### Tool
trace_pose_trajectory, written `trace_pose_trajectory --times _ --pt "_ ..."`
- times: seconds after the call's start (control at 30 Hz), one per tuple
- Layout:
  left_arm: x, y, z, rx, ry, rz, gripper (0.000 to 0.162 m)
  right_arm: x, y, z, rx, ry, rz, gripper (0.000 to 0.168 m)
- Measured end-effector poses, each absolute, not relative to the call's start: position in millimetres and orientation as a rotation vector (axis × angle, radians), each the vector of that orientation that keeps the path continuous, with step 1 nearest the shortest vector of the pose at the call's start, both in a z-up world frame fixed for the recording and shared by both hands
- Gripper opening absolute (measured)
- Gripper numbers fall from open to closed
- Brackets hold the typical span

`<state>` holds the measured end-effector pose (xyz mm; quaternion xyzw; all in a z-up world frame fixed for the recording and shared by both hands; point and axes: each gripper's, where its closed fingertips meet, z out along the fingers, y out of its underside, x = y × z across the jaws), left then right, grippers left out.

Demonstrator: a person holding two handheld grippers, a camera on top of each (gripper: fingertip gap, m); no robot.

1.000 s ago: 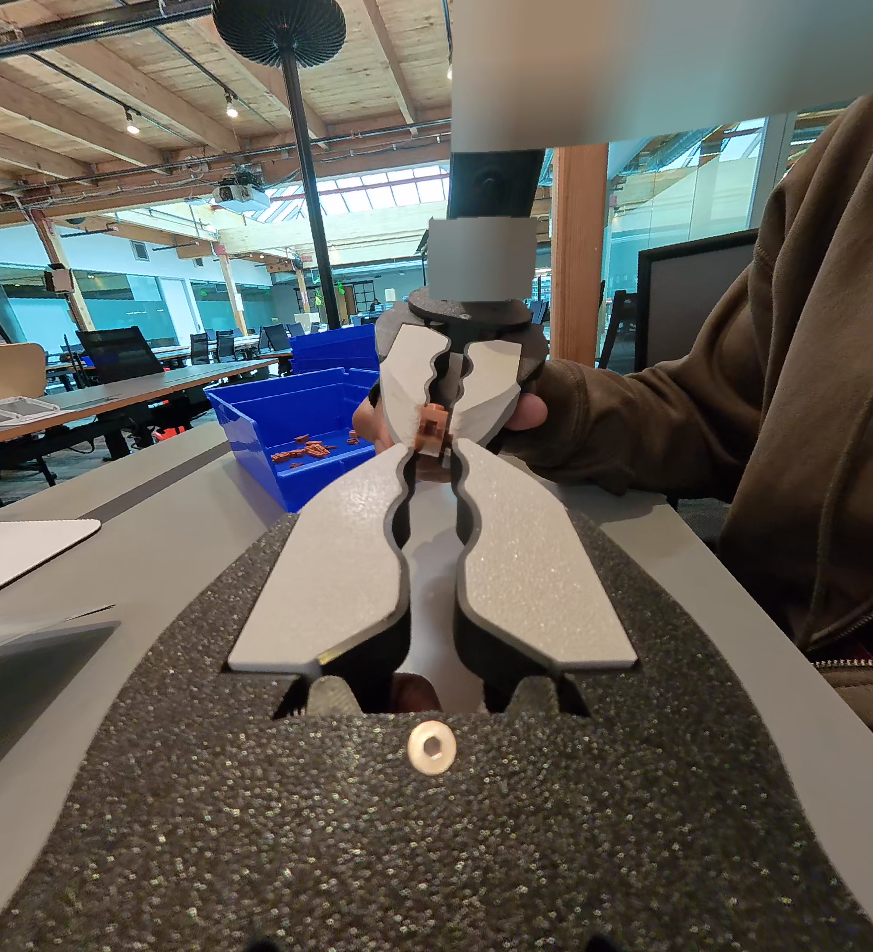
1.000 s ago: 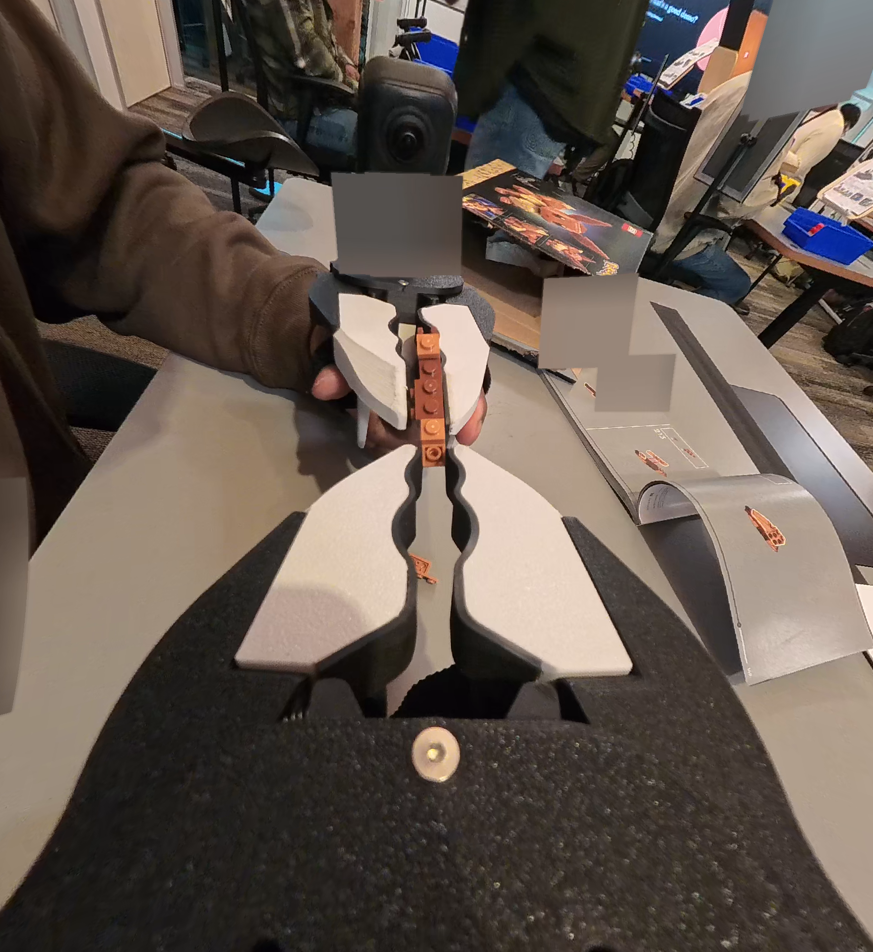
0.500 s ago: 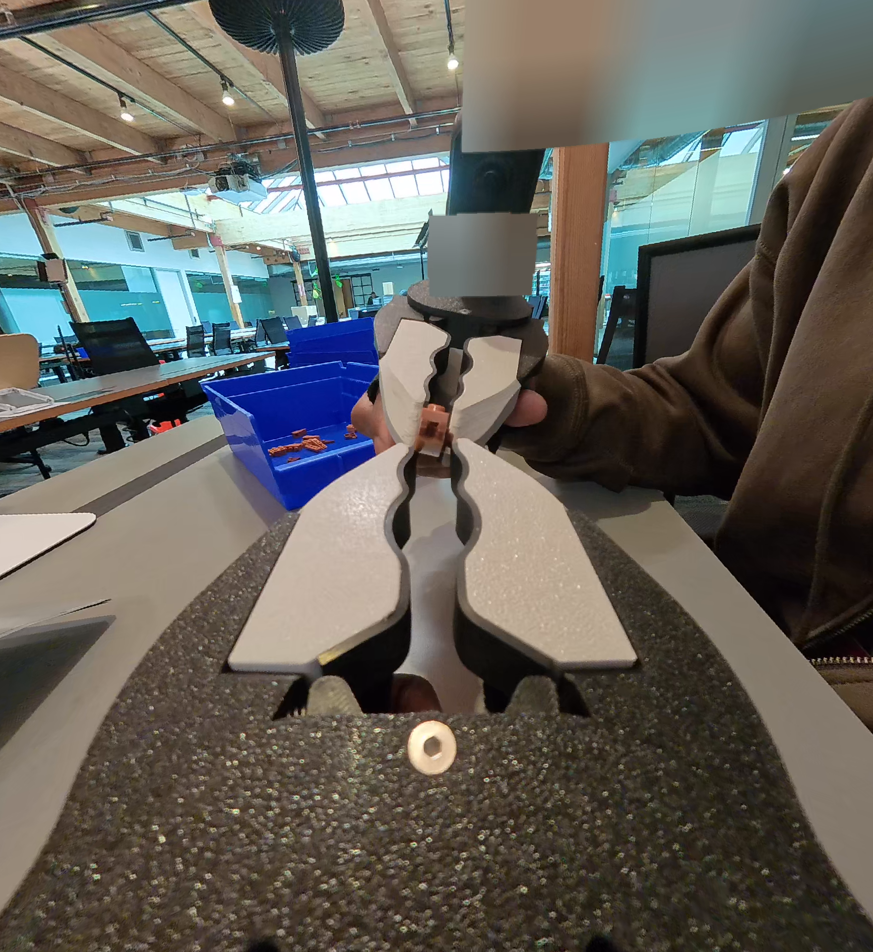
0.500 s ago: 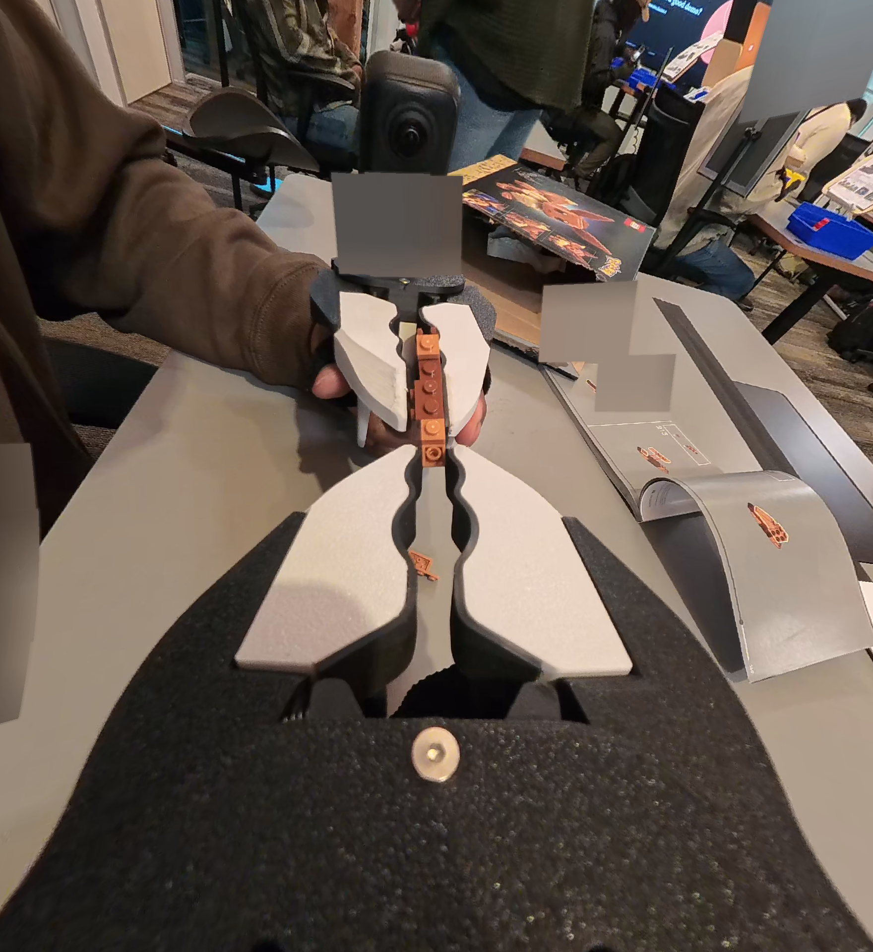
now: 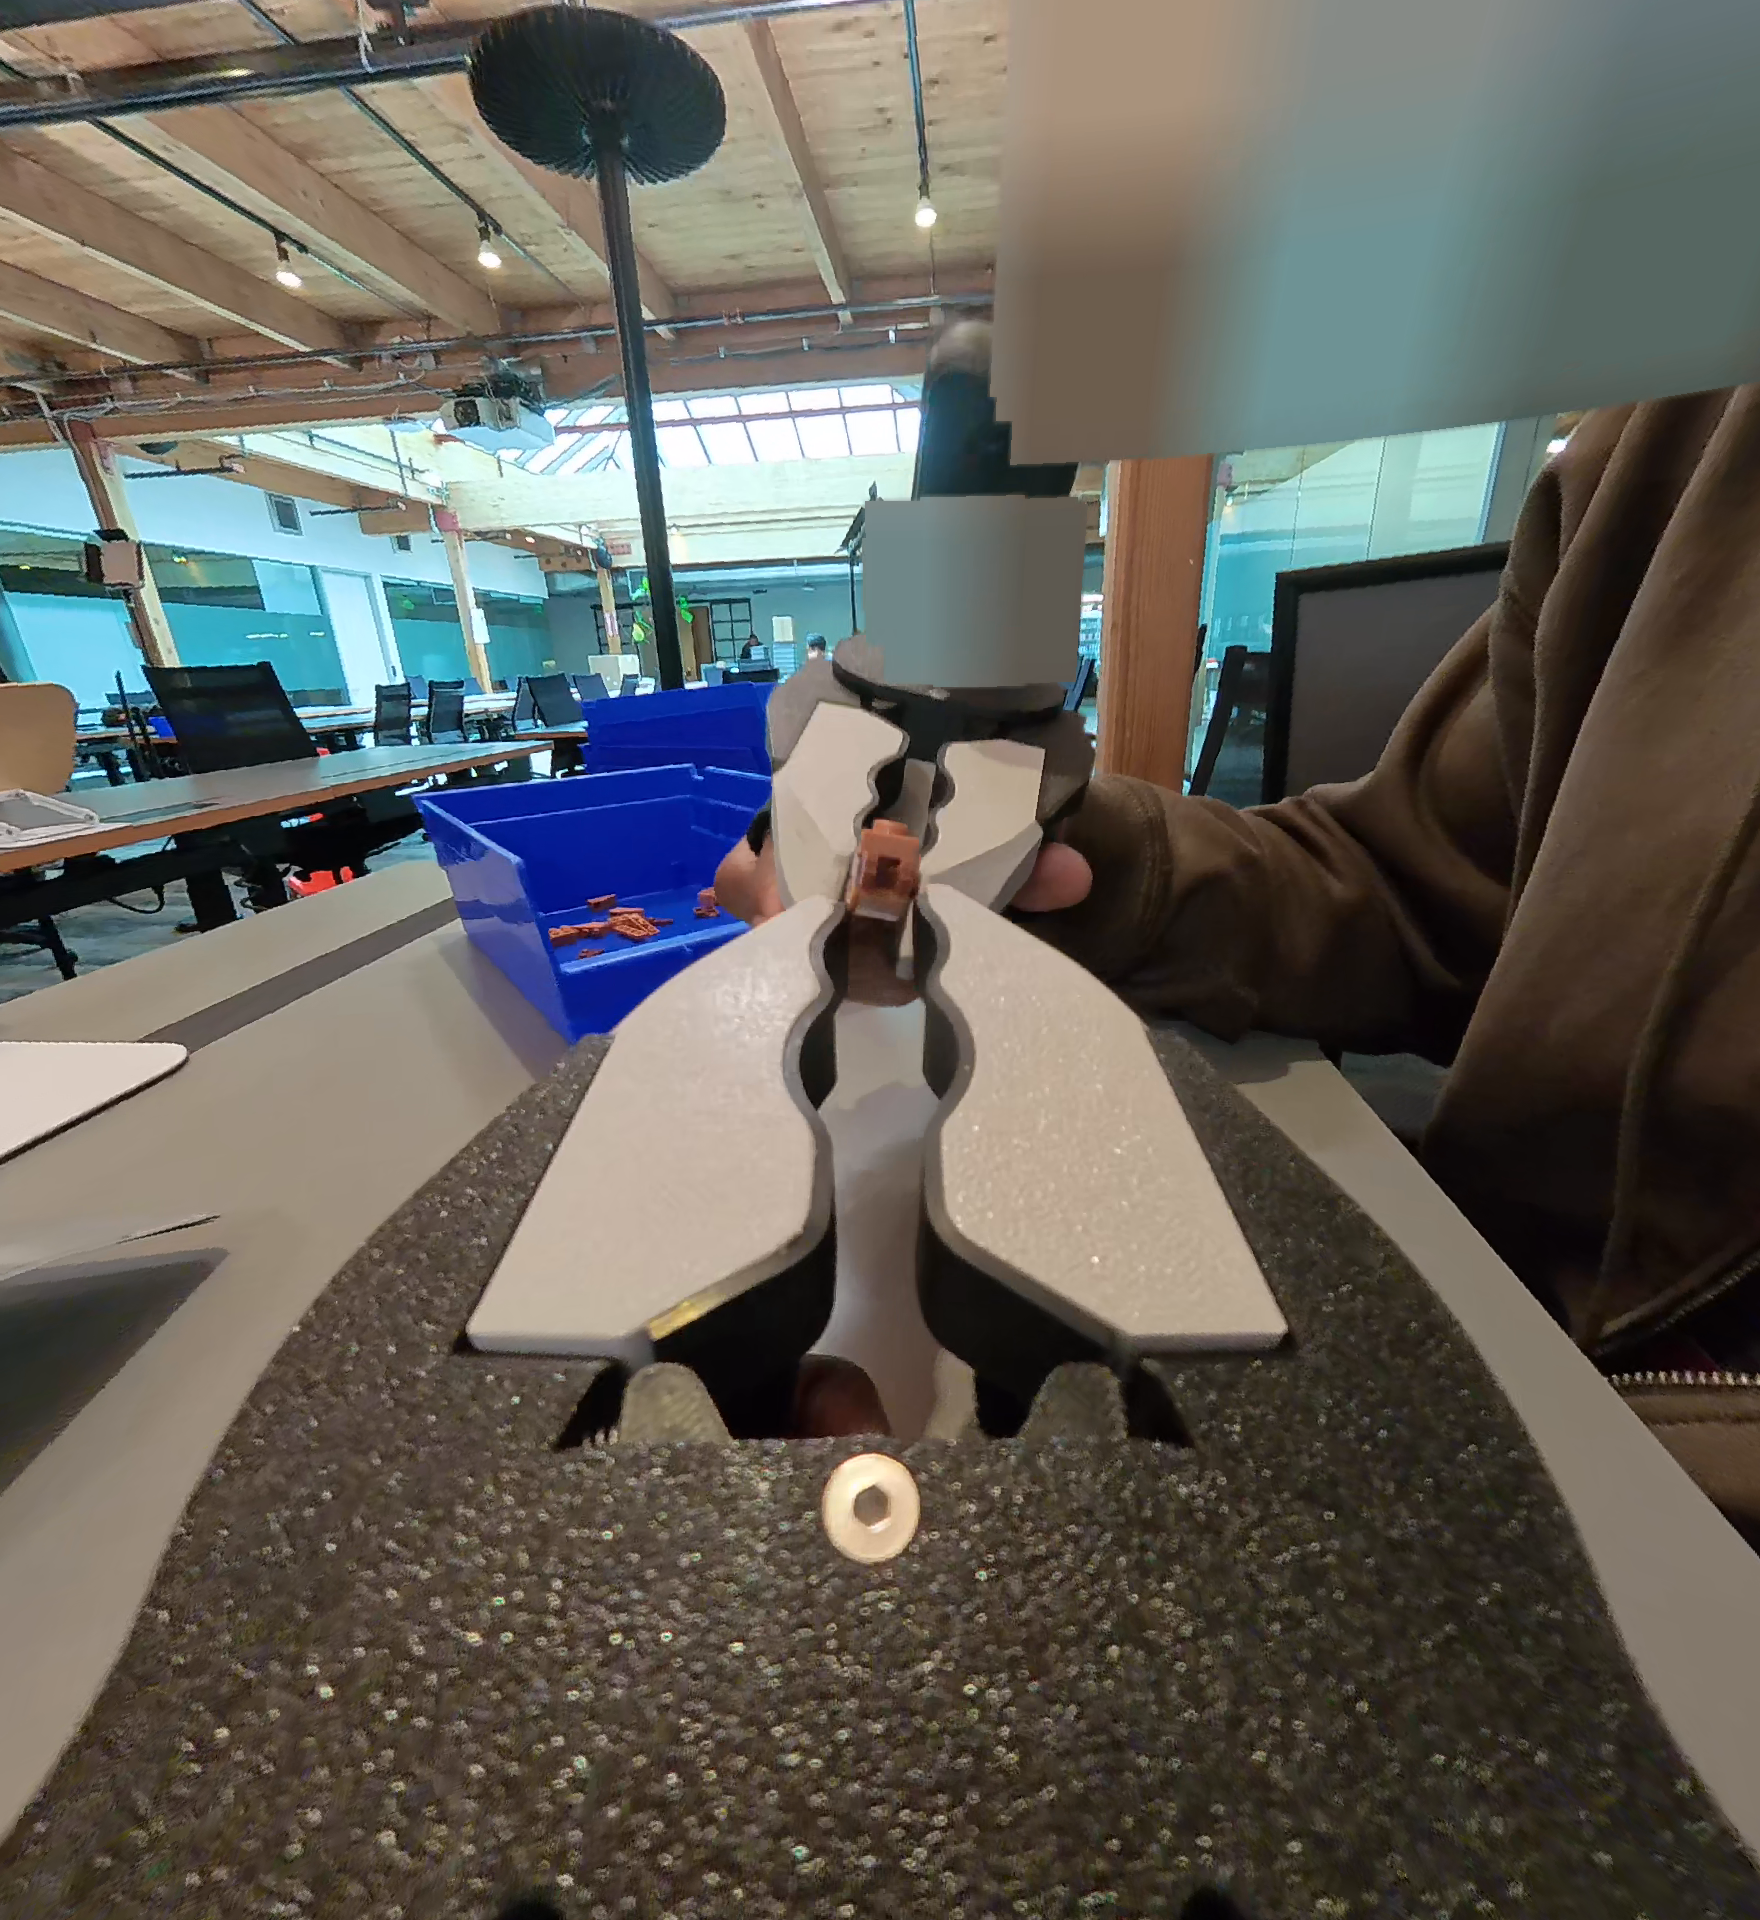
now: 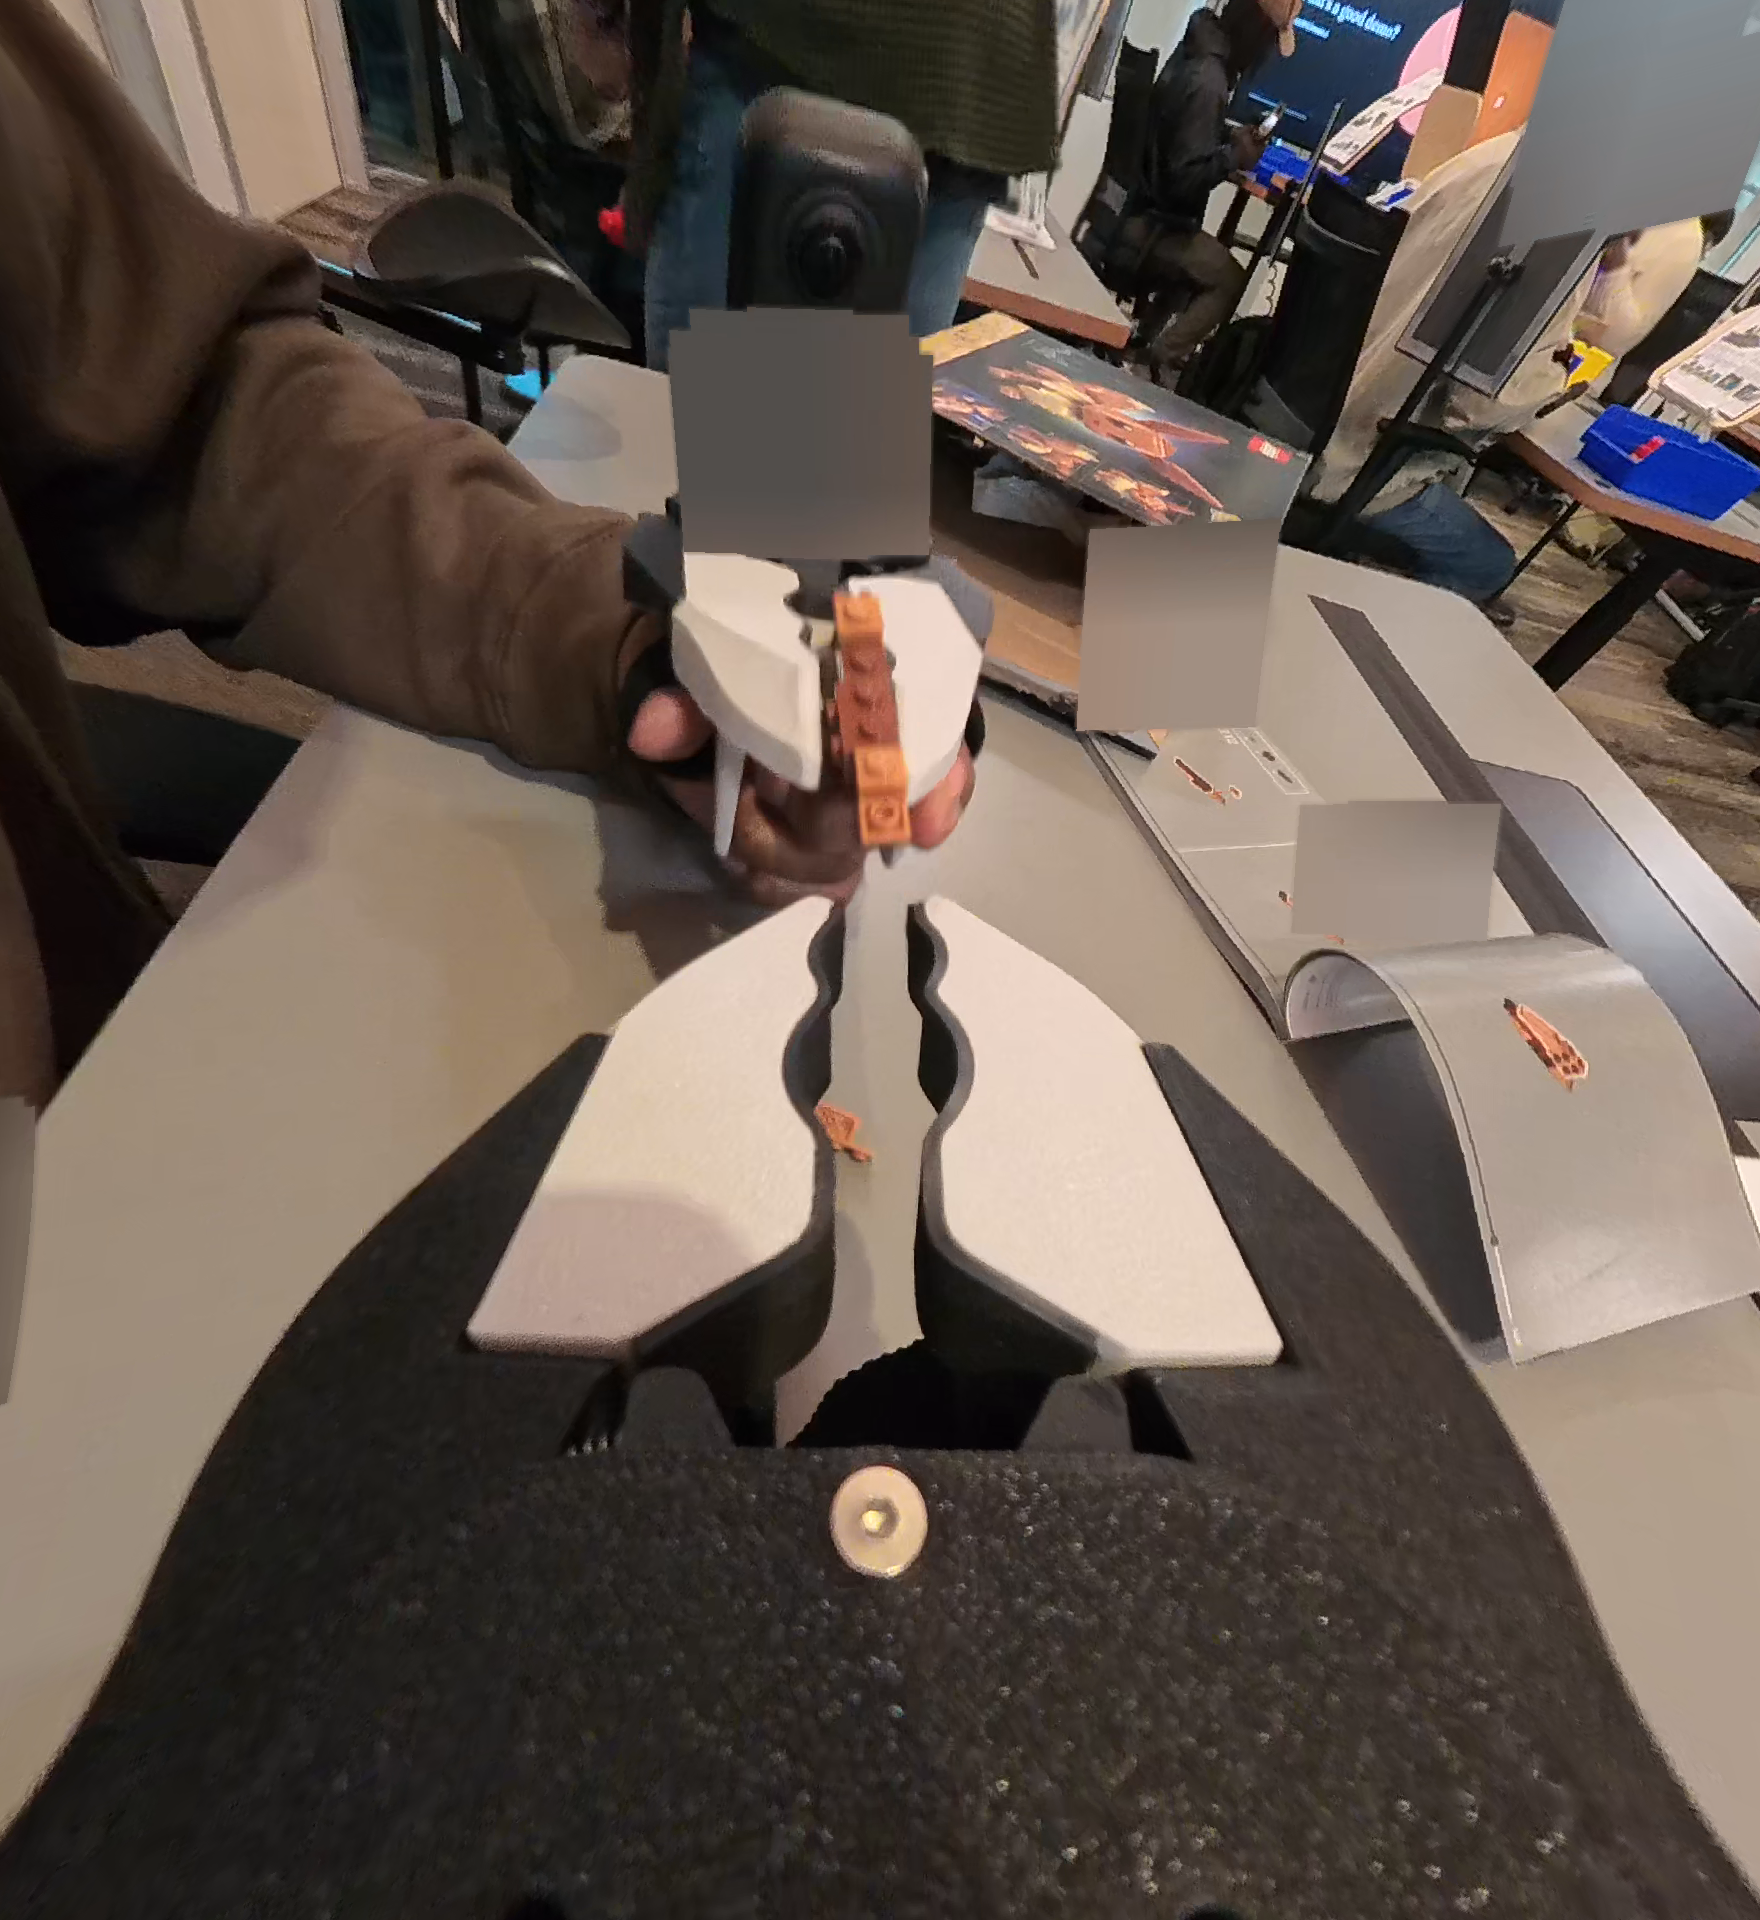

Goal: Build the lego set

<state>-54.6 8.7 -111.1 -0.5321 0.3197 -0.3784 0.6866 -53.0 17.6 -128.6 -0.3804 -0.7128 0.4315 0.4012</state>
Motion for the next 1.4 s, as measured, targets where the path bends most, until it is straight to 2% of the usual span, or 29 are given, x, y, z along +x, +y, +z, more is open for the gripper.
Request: trace_pose_trajectory --times 0.3,0.5,0.73,0.87,1.0,1.3,1.4 --pt "-66 14 -105 -1.201 0.668 -0.803 0.011 -58 31 -208 -1.077 -2.076 0.954 0.015" --pt "-72 18 -108 -1.228 0.668 -0.762 0.011 -63 34 -235 -0.981 -2.232 0.792 0.017" --pt "-76 18 -109 -1.232 0.673 -0.752 0.012 -68 33 -245 -0.883 -2.349 0.719 0.016" --pt "-78 20 -111 -1.241 0.676 -0.743 0.011 -73 33 -248 -0.899 -2.377 0.669 0.004" --pt "-82 23 -113 -1.252 0.660 -0.736 0.011 -74 33 -248 -0.996 -2.355 0.718 0.003" --pt "-84 25 -114 -1.264 0.653 -0.722 0.011 -55 36 -217 -1.349 -2.109 1.253 0.004" --pt "-85 26 -114 -1.264 0.645 -0.723 0.011 -56 55 -205 -1.467 -1.937 1.361 0.013"
